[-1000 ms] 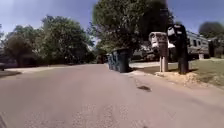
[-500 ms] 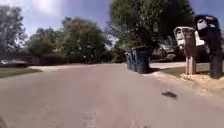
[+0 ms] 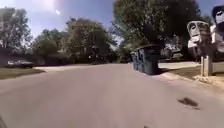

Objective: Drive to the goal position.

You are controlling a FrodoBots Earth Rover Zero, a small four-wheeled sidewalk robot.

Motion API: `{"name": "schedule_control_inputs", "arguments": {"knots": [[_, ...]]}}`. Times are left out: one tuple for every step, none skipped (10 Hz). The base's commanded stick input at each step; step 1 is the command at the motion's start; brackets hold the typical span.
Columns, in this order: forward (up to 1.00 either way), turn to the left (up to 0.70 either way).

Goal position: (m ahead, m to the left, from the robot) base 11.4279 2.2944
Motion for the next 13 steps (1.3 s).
{"name": "schedule_control_inputs", "arguments": {"knots": [[0.7, 0.0], [0.7, 0.0], [0.7, 0.0], [0.7, 0.0], [0.7, 0.0], [0.7, 0.0], [0.7, 0.0], [0.7, 0.0], [0.7, 0.0], [0.7, 0.0], [0.7, 0.0], [0.7, 0.0], [0.7, 0.0]]}}
